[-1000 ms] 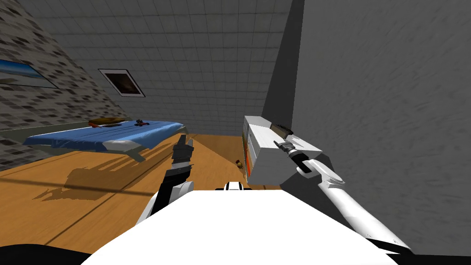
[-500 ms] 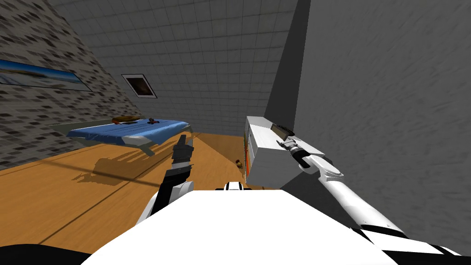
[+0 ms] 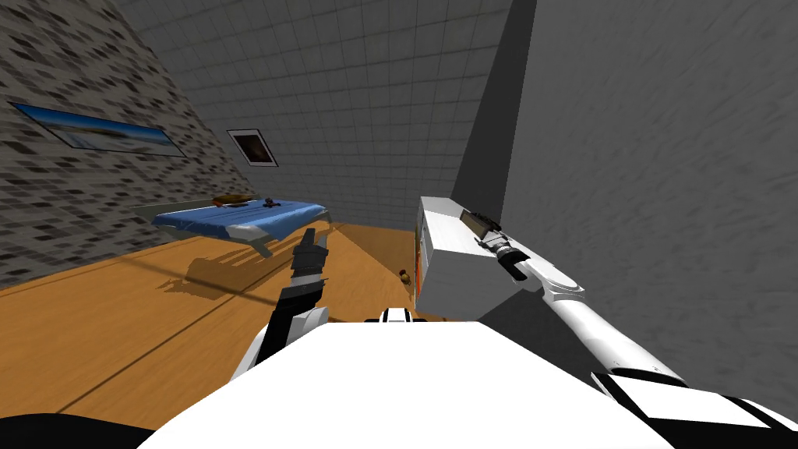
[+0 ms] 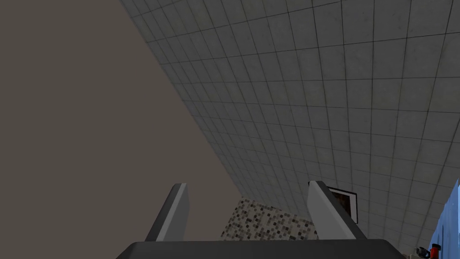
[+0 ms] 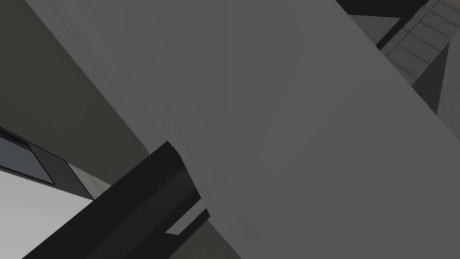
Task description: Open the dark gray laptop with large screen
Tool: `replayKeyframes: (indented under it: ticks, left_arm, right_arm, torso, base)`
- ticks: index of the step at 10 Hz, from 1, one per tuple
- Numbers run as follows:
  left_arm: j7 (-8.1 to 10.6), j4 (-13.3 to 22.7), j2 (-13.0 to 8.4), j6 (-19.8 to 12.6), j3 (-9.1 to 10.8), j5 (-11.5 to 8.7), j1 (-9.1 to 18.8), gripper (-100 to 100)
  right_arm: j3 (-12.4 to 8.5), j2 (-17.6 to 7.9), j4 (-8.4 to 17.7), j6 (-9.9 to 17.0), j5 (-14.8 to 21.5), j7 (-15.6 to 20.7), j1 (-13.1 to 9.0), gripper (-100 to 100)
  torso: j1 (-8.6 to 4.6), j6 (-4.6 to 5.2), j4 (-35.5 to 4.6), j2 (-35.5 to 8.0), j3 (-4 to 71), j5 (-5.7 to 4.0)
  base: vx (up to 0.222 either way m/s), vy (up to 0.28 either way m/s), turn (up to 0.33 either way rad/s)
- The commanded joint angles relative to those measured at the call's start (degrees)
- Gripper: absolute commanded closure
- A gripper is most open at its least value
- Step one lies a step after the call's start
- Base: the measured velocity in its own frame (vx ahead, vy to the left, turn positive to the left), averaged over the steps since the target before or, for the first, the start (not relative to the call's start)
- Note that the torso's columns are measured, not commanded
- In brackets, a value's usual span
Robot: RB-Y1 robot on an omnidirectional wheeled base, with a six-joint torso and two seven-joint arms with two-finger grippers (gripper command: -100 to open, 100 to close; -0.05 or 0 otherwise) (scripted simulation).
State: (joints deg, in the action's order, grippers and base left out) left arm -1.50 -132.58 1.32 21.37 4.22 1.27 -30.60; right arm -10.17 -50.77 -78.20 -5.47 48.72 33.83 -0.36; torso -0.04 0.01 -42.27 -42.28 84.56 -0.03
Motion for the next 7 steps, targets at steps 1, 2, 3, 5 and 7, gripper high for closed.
replayKeyframes:
  ticks: [1,2,3,5,7]
  left_arm:
    - [0.00,0.0,0.0,0.0,0.00,0.0,0.0,0]
    - [0.00,0.0,0.0,0.0,-0.01,0.0,0.0,0]
    - [0.00,0.0,0.0,0.0,-0.01,0.0,0.0,0]
    - [0.00,0.0,0.0,0.0,-0.01,0.0,0.0,0]
    - [0.00,0.0,0.0,0.0,0.00,0.0,0.0,0]
  right_arm:
    - [0.0,-0.3,1.4,1.2,0.1,0.1,-0.8,-100]
    - [0.0,-0.6,2.8,2.3,0.1,0.0,-1.5,-100]
    - [0.0,-0.7,3.5,2.9,0.1,0.0,-1.8,-100]
    - [0.0,-1.3,6.2,5.1,0.2,-0.2,-3.2,-100]
    - [0.0,-1.0,4.9,4.0,0.2,-0.1,-2.5,100]
  torso:
    - [0.11,0.02,0.0,0.1,0.0,0.02]
    - [0.09,-0.07,0.0,0.0,0.0,0.04]
    - [-0.11,-0.34,0.0,0.1,0.1,0.01]
    - [-0.16,-0.34,0.0,0.4,0.3,0.09]
    - [-0.01,-0.10,0.1,0.6,0.4,0.11]
  base:
    - [-0.043,-0.033,0.235]
    - [-0.111,-0.057,0.301]
    - [-0.140,-0.061,0.241]
    - [-0.134,-0.047,0.318]
    - [-0.013,-0.012,-0.084]
